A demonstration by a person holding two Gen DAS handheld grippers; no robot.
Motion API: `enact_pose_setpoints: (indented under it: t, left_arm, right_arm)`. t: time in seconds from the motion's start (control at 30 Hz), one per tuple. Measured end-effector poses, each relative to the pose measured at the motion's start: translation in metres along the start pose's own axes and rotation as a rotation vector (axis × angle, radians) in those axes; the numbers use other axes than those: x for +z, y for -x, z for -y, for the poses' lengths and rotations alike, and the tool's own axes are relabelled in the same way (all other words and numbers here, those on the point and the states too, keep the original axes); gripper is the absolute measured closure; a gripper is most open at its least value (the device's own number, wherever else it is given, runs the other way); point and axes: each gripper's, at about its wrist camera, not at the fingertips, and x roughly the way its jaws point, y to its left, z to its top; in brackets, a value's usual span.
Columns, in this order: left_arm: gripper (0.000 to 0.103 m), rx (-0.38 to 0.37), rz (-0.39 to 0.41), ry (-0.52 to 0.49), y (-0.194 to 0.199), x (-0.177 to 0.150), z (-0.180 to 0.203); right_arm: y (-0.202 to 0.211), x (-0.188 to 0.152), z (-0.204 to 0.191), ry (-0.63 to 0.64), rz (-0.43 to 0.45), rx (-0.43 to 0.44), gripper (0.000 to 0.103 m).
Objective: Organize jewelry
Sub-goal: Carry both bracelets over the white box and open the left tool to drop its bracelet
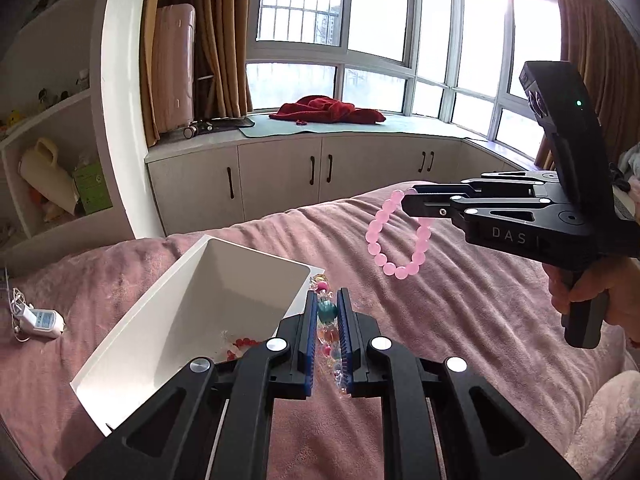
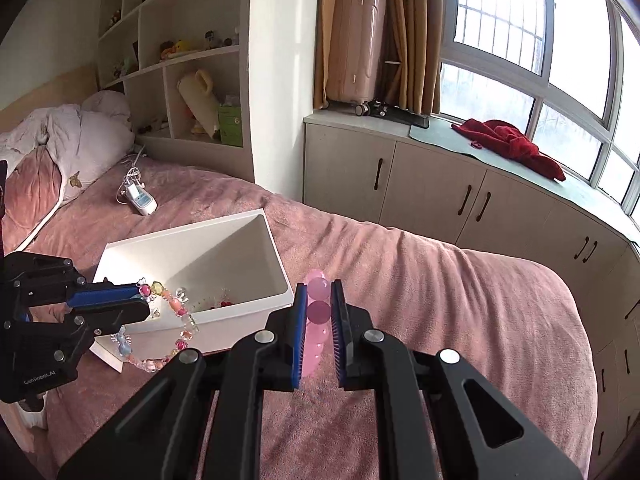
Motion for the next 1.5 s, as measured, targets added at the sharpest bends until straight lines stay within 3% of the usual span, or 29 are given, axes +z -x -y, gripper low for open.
enact_pose_setpoints:
  t: [0.2,0.43,0.83,1.07,1.13,1.2,1.23,1.5]
  left_arm:
    - [0.088,0.04,0.037,0.015,0.034,0.001,-0.025]
    - [0.088,0.105,0.035,0.053,0.048,-0.013,-0.066]
    - [0.087,0.193,-0.006,0.132,0.033,-0.05,-0.133]
    - [0.078,0.202,-0.03,0.153,0.014,-0.06,-0.145]
    - [0.077,0.203,-0.039,0.145,0.007,-0.062,-0.143]
    - [0.075,0.2,-0.049,0.142,0.0,-0.063,-0.141]
    - [0.075,0.198,-0.051,0.14,-0.003,-0.064,-0.14]
    - [0.075,0.19,-0.067,0.134,-0.021,-0.066,-0.127]
  right_arm:
    - [0.01,0.02,-0.031,0.027,0.031,0.017,0.091]
    - [-0.003,0.038,-0.069,0.056,0.028,0.062,0.091]
    - [-0.079,0.039,-0.123,0.058,-0.053,0.163,0.091]
    - [-0.123,0.023,-0.14,0.059,-0.108,0.201,0.091]
    - [-0.131,0.02,-0.142,0.053,-0.118,0.208,0.089]
    - [-0.136,0.019,-0.143,0.043,-0.117,0.201,0.068]
    - [-0.137,0.018,-0.143,0.042,-0.111,0.196,0.064]
    - [-0.121,0.017,-0.133,0.032,-0.035,0.164,0.063]
